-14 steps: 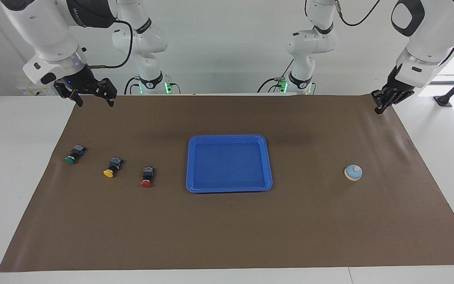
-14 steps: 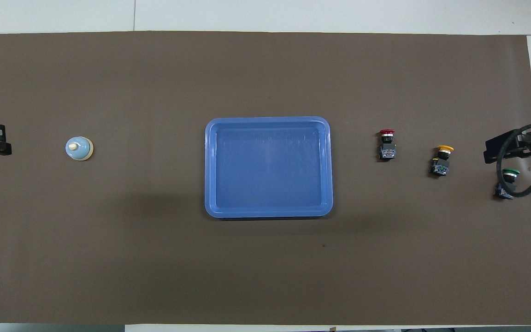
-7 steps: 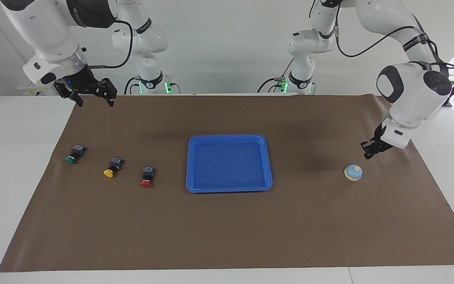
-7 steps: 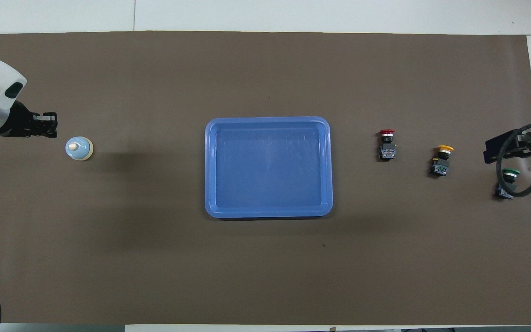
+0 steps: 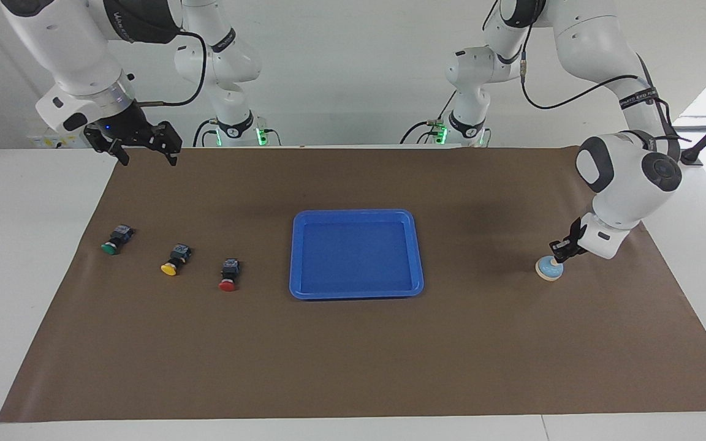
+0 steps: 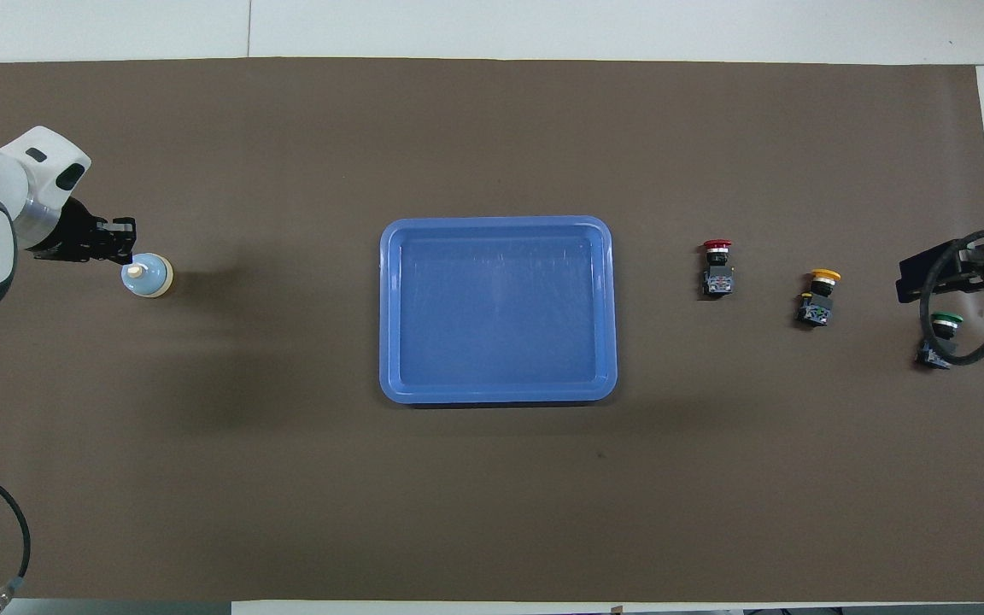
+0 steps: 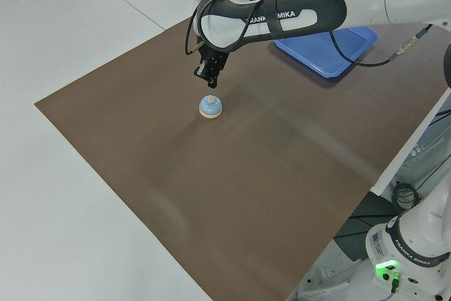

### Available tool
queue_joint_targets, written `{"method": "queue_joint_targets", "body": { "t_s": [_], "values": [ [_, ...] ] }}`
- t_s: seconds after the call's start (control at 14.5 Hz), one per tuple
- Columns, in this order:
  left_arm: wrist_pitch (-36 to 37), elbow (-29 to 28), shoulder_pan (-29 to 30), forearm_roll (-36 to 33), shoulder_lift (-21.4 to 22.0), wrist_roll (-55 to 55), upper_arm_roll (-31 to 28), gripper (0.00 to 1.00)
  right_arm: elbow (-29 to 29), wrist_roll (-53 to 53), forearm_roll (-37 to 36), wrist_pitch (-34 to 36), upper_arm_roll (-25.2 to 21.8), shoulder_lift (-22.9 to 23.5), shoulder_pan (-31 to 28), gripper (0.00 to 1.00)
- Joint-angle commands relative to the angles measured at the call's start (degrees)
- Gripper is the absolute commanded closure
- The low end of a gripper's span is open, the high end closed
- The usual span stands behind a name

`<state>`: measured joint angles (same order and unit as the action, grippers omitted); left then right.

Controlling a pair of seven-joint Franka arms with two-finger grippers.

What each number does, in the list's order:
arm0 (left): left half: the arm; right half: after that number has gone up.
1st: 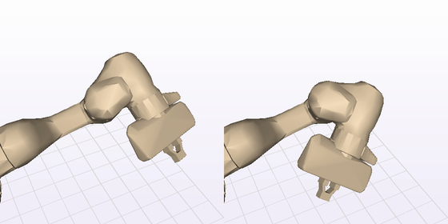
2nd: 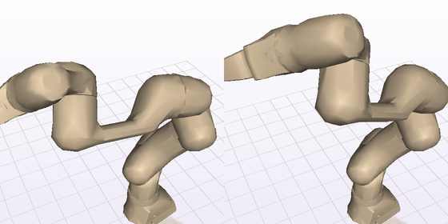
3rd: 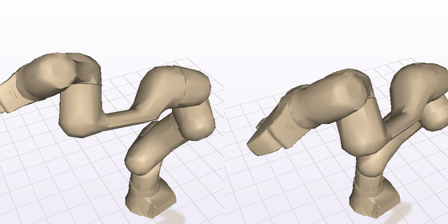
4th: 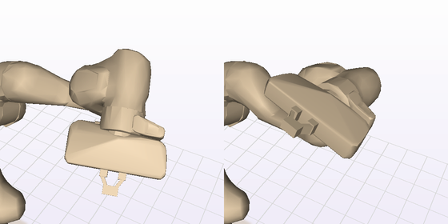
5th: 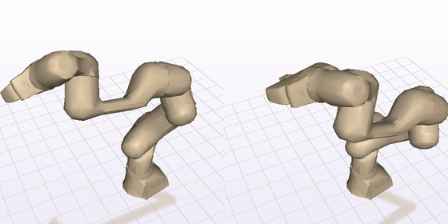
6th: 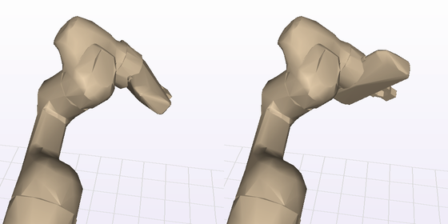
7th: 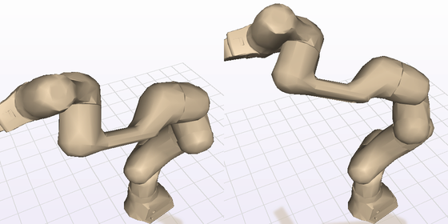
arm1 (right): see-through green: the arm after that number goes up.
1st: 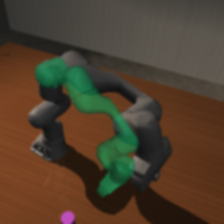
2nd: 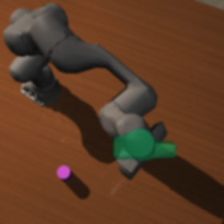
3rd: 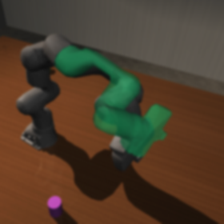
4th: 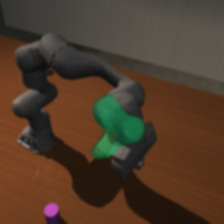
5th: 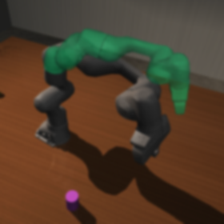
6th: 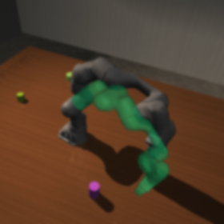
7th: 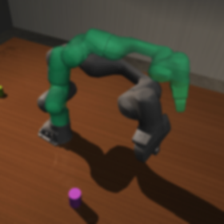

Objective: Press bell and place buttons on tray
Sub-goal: 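Move the left gripper over the white bell and press down, then lift the left gripper off the bell and draw it back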

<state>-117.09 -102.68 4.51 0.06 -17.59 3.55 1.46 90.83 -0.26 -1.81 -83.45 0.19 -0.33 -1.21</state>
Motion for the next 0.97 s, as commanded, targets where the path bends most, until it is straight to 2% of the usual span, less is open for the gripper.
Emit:
{"method": "queue_joint_targets", "body": {
  "t_s": [0.0,0.55,0.9],
  "values": [
    [-2.0,-1.3,1.2,0.6,0.0,0.1,0.2,1.0,0.3,-1.5,0.2,0.4,0.8,-0.2,-1.3,0.0],
    [-9.9,-8.0,1.3,0.1,0.4,-1.0,0.2,1.0,0.3,-1.5,0.2,0.4,0.8,-0.2,-1.2,0.0],
    [-10.8,-9.2,1.5,0.1,0.5,-1.2,0.1,1.0,0.3,-1.5,0.2,0.4,0.9,-0.2,-1.2,0.0]
  ]
}}
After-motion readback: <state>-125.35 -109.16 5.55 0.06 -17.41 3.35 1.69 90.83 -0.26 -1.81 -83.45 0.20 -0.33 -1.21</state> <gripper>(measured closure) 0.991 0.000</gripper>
